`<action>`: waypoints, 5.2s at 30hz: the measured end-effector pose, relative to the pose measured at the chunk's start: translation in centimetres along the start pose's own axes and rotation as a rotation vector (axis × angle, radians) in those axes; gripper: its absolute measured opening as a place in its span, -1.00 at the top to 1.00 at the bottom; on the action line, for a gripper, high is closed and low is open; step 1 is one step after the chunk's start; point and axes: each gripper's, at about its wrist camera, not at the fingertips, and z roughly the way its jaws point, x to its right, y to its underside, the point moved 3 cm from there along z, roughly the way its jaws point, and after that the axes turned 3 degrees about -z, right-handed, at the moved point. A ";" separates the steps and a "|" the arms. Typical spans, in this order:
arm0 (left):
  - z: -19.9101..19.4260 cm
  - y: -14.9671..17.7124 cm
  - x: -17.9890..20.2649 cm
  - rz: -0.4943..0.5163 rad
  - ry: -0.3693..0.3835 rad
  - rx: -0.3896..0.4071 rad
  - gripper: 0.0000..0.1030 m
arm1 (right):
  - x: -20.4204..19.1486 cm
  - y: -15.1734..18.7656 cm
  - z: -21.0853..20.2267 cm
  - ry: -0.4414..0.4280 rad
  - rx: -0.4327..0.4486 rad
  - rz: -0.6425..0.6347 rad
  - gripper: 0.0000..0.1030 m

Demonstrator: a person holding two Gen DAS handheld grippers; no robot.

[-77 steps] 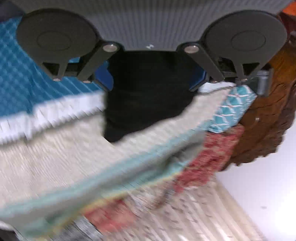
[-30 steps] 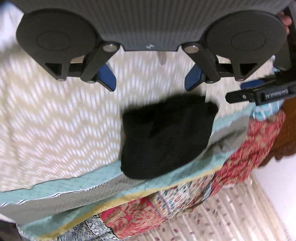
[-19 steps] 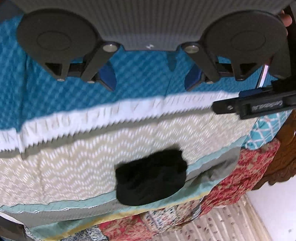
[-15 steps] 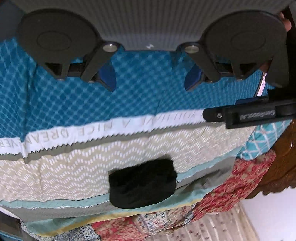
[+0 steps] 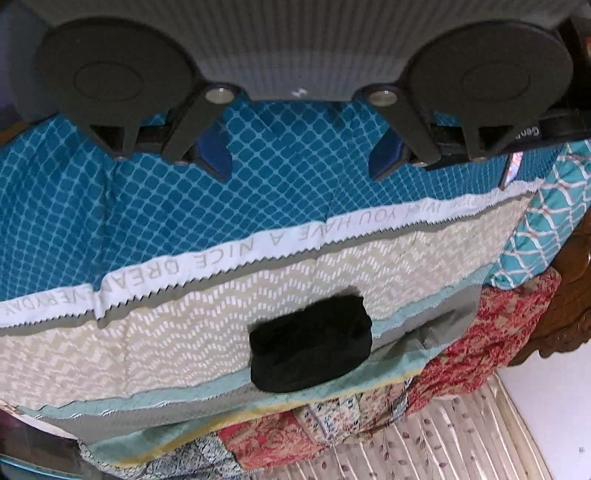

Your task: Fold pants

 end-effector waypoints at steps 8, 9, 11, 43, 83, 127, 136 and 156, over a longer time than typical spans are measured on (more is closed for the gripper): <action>-2.8 -1.2 0.9 0.060 0.016 0.094 -1.00 | 0.5 -1.1 -3.6 -0.011 0.077 0.059 -0.68; -3.1 -1.3 1.0 0.069 0.020 0.101 -1.00 | 0.6 -1.2 -3.9 -0.013 0.084 0.060 -0.68; -3.3 -1.4 1.3 0.081 0.030 0.112 -1.00 | 0.8 -1.3 -4.3 -0.024 0.091 0.059 -0.69; -2.2 -1.6 1.2 0.198 -0.131 0.161 -1.00 | -1.2 -0.7 -1.7 -0.050 0.011 0.015 -0.80; -3.6 -3.8 -2.5 0.145 -0.257 0.183 -1.00 | -2.7 -0.6 -2.2 0.005 0.113 0.031 -0.87; 1.7 0.5 -1.7 0.201 -0.209 -0.166 -1.00 | -2.3 0.8 -0.2 0.031 -0.029 0.105 -0.92; 1.7 0.4 -2.0 0.193 -0.229 -0.159 -1.00 | -2.3 0.7 -0.1 0.030 -0.028 0.103 -0.92; 2.1 0.7 -2.8 0.204 -0.277 -0.151 -1.00 | -2.1 0.6 -0.1 0.028 -0.030 0.103 -0.93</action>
